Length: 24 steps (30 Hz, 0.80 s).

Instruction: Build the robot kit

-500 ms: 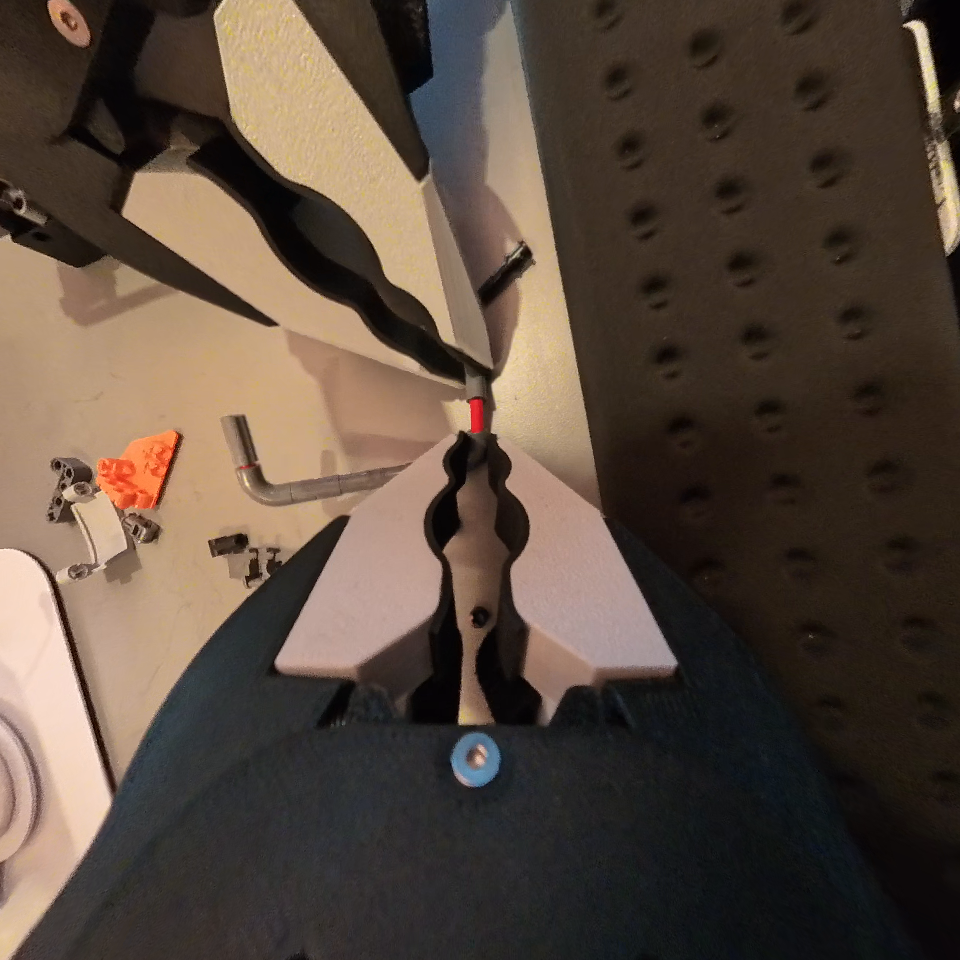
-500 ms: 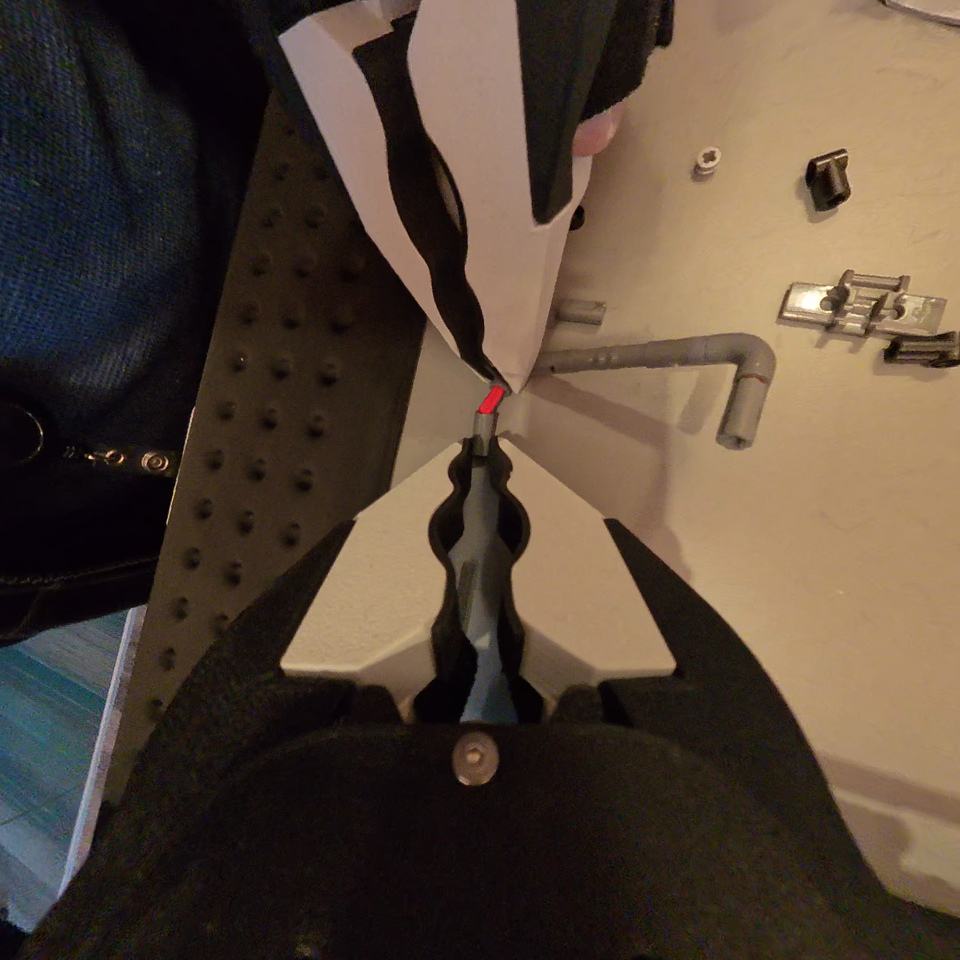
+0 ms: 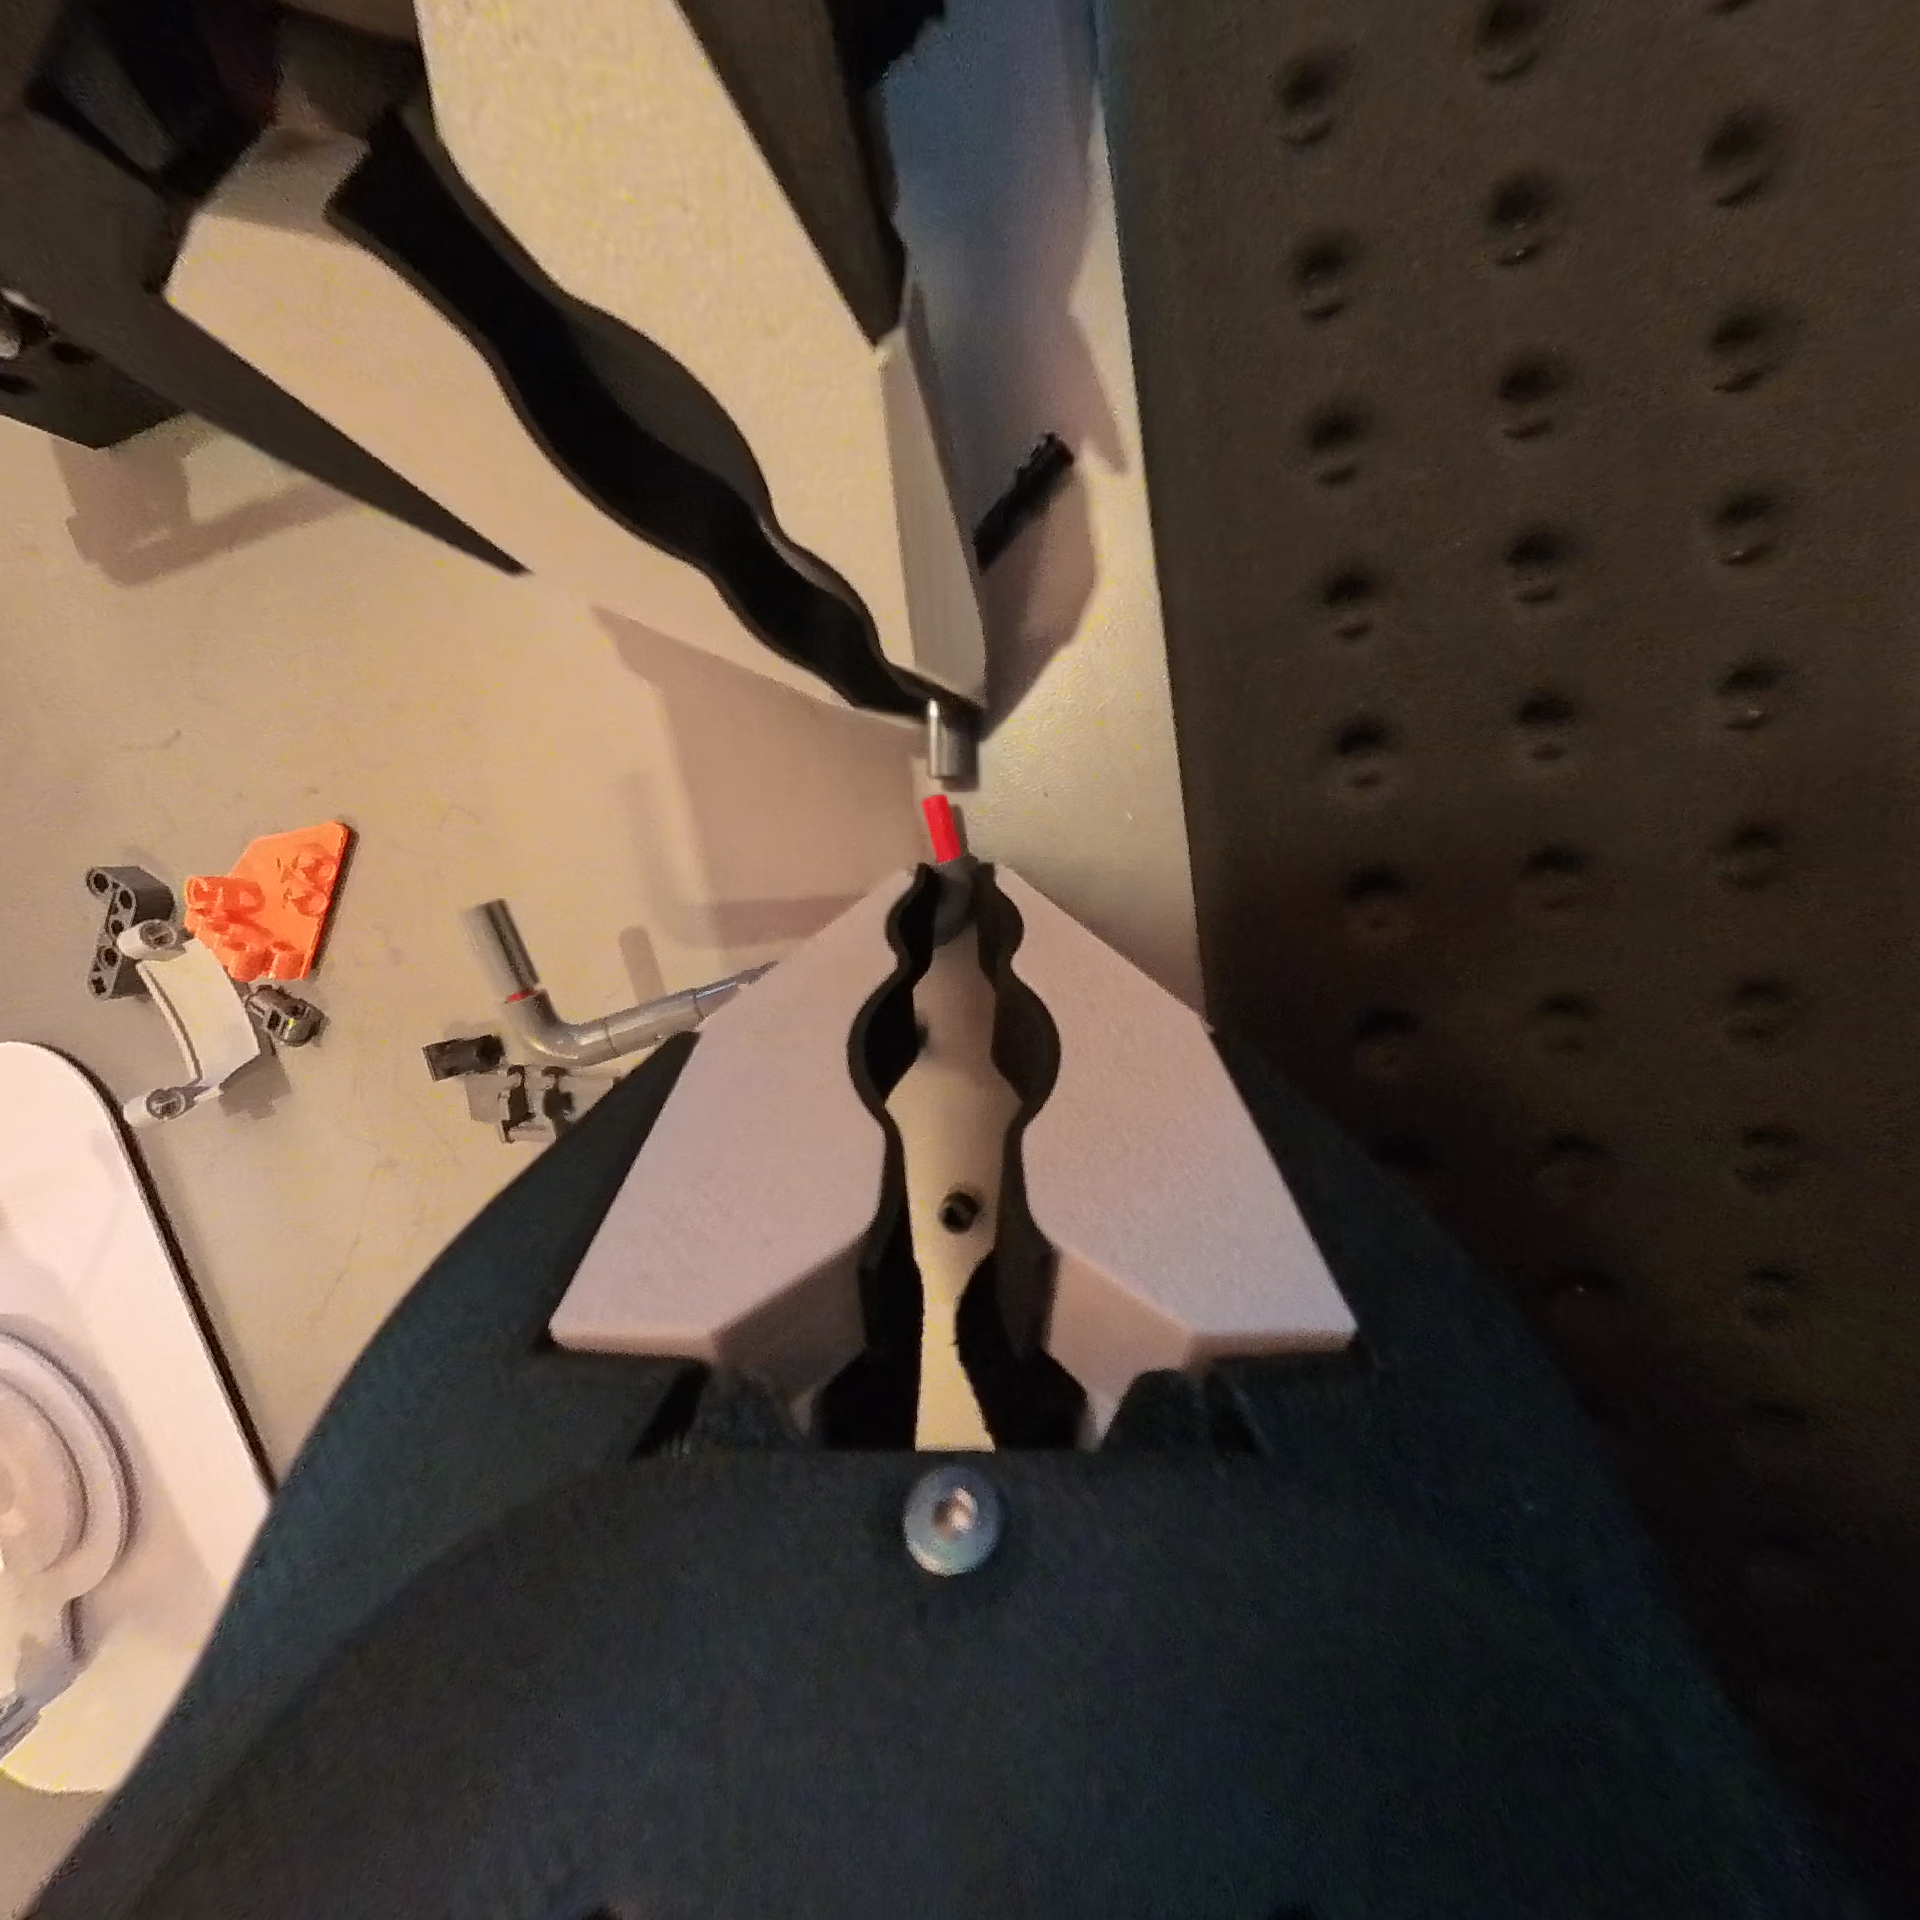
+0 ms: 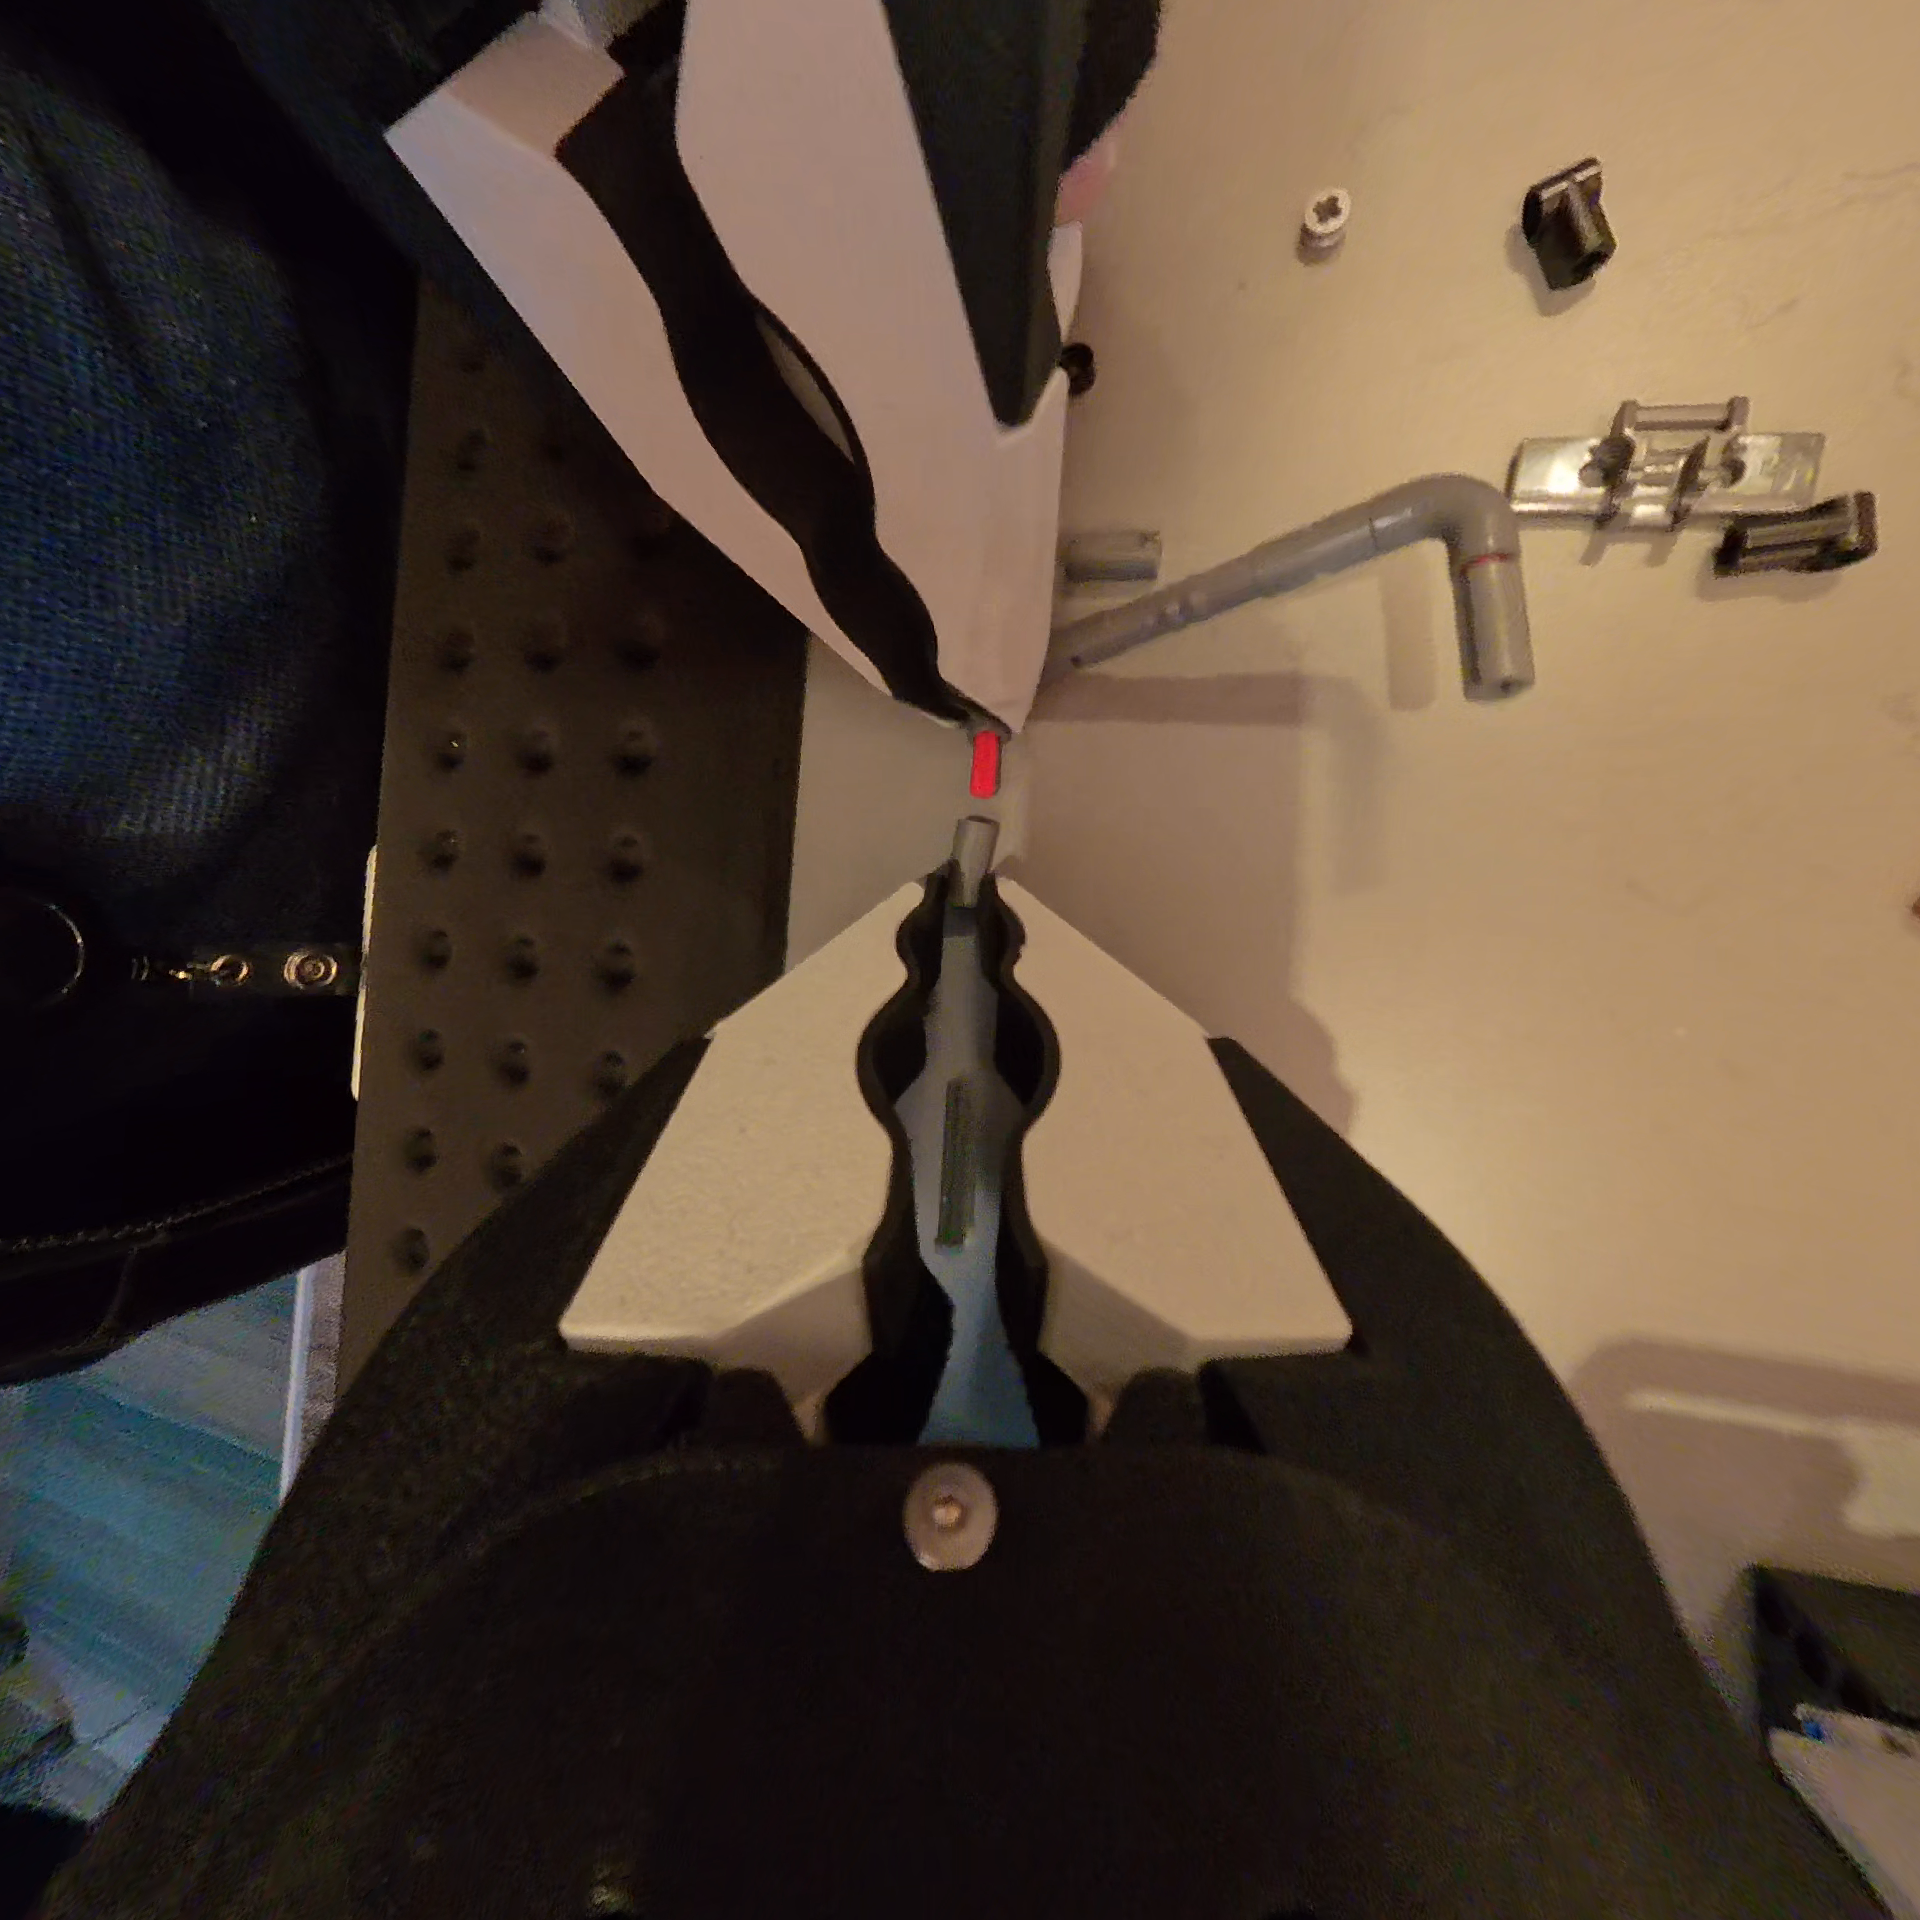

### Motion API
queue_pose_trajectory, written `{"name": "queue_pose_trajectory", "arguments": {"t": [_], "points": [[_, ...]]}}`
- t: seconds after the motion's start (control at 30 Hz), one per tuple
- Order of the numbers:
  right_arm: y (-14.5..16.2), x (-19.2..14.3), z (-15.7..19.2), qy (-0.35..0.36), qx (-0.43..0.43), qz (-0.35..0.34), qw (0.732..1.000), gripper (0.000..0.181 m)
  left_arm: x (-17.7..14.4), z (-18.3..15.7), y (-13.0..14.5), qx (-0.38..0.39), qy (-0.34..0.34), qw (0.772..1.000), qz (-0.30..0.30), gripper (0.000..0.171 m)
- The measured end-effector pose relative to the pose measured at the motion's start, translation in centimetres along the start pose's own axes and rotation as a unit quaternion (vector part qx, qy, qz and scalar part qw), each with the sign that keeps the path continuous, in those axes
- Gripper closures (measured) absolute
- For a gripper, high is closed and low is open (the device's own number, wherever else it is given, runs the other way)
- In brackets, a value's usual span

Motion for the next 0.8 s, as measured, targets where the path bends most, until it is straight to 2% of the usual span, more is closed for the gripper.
{"name": "queue_pose_trajectory", "arguments": {"t": [0.8], "points": [[-0.24, -0.02, -0.08, -0.03, 0.032, 0.022, 0.999, 0.178, 0.18, -0.17, -0.5, 0.065, -0.038, 0.993, 0.087, 0.166]]}}
Point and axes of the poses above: each gripper's, where its closed fingertips meet, x out along the fingers, y out of its underside, z = x × y across the jaws, the point moved 2 cm from there along -x, back along the fingers, and after that the axes turned 10 degrees about y, right-handed, at the moved point
